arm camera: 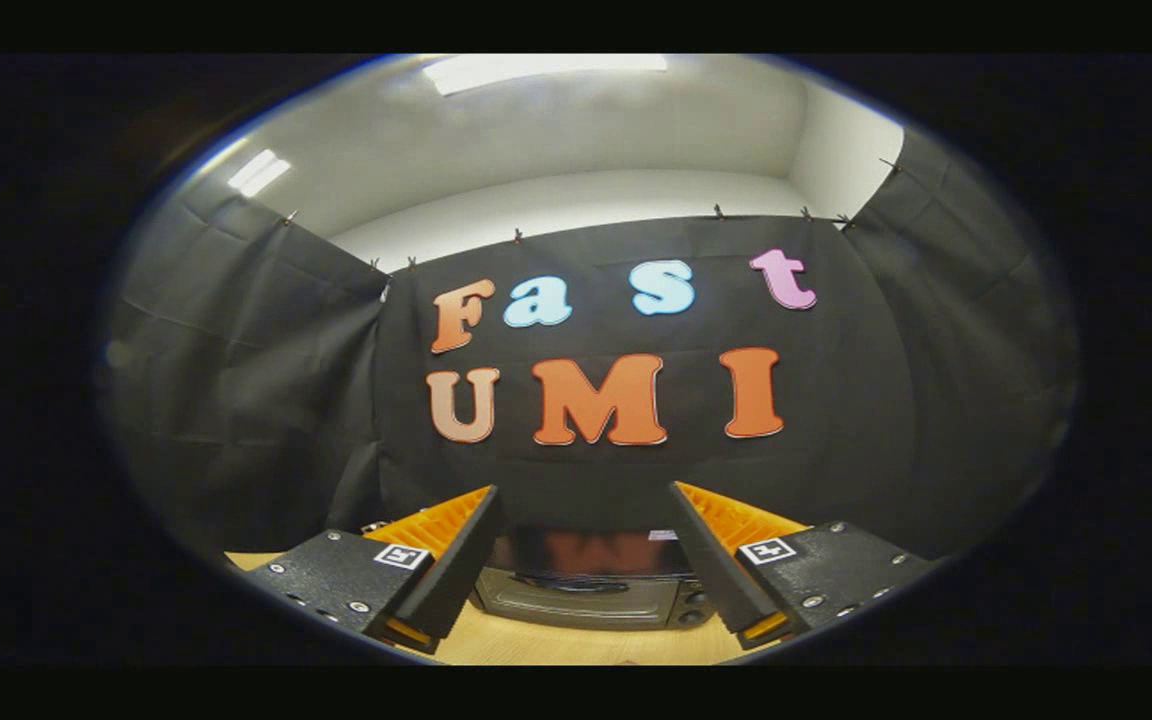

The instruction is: Open the toaster oven, put the food inside, and close the toaster oven door.

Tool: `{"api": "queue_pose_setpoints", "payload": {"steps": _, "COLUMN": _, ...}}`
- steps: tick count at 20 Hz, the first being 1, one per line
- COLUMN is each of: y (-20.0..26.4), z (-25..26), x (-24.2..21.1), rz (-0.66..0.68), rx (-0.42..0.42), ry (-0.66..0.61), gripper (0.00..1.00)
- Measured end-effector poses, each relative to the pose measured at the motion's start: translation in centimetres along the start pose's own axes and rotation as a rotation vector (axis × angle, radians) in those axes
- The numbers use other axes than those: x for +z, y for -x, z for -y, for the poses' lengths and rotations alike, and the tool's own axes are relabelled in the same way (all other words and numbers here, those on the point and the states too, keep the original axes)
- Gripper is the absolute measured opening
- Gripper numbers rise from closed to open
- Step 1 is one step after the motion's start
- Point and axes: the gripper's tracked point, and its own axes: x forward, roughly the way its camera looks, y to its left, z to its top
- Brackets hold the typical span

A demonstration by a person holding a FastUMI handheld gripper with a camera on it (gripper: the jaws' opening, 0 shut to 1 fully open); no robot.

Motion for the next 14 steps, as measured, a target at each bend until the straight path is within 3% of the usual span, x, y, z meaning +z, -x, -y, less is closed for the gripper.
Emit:
{"api": "queue_pose_setpoints", "payload": {"steps": 10, "y": -6.5, "z": -0.8, "x": -8.2, "rz": -0.169, "rx": -0.033, "ry": 0.062, "gripper": 0.97}}
{"api": "queue_pose_setpoints", "payload": {"steps": 14, "y": -8.9, "z": -0.8, "x": -13.4, "rz": -0.280, "rx": -0.041, "ry": 0.071, "gripper": 0.98}}
